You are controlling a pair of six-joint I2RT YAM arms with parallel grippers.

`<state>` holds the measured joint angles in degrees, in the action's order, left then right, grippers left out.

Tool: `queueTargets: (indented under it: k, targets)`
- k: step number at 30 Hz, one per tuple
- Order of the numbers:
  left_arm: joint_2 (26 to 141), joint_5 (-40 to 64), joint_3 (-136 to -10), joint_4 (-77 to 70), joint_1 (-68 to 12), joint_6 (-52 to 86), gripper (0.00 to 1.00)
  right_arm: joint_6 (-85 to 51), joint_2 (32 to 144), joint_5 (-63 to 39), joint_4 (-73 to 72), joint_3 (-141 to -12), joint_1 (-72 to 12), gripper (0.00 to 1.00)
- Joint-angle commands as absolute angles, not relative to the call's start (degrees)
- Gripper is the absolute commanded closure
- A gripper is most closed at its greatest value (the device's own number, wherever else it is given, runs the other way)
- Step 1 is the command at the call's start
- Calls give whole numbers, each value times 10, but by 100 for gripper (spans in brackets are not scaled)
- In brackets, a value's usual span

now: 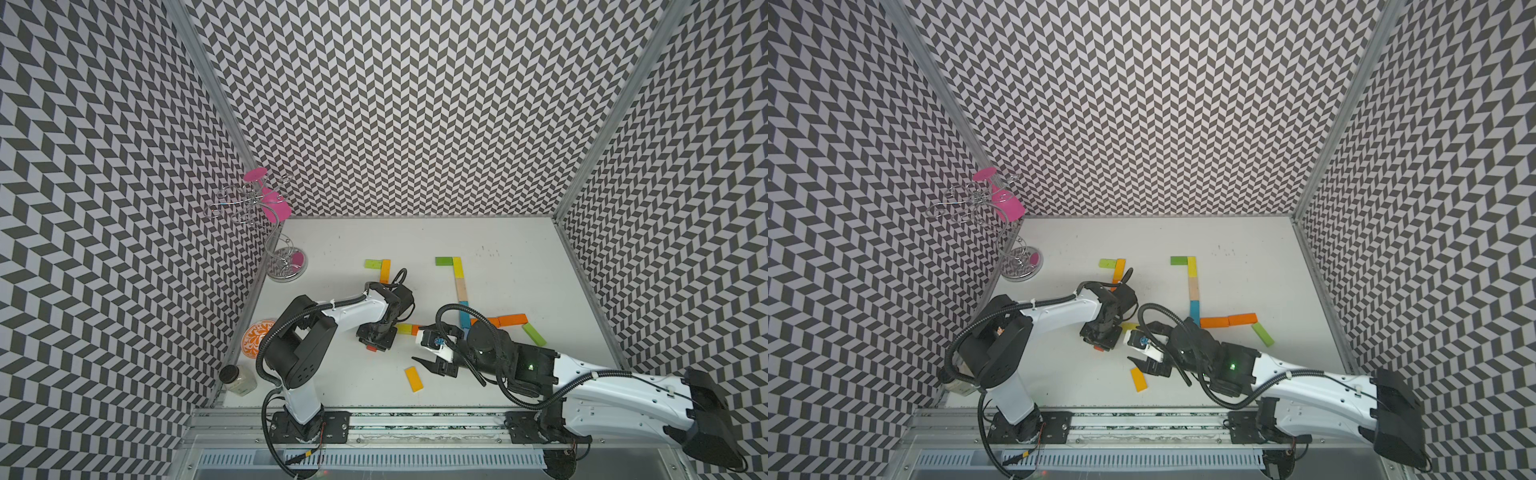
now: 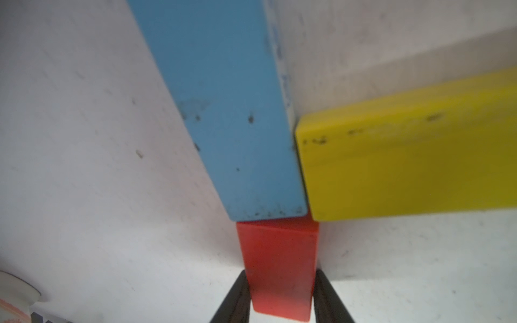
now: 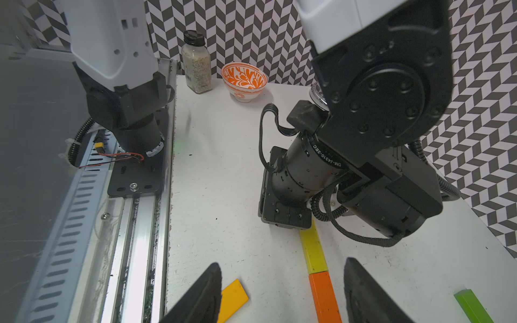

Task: Assemble a giraffe with building blocks
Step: Assemble the building block at the center of the board.

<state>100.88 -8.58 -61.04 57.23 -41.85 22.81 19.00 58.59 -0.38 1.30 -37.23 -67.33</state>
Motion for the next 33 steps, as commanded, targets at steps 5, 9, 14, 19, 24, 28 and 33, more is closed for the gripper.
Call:
queueTargets:
  k: [5, 9, 14, 19, 24, 28, 33]
  targets:
    - [1013, -93, -614, 545, -414, 229, 59, 191, 591, 1, -3, -386, -676, 33]
    - [1004, -89, -616, 549, -414, 229, 58, 193, 592, 1, -3, -386, -676, 33]
    - [993, -84, -618, 552, -417, 229, 54, 192, 594, 1, -3, -389, -676, 33]
    - [977, -80, -619, 557, -422, 229, 53, 190, 592, 3, 2, -393, -676, 33]
    - [949, -81, -625, 574, -432, 231, 52, 188, 587, 9, 15, -404, -678, 33]
    - [918, -86, -633, 593, -438, 240, 51, 180, 572, 20, 27, -413, -681, 33]
    - [861, -102, -656, 627, -443, 260, 51, 148, 534, 37, 37, -419, -682, 32]
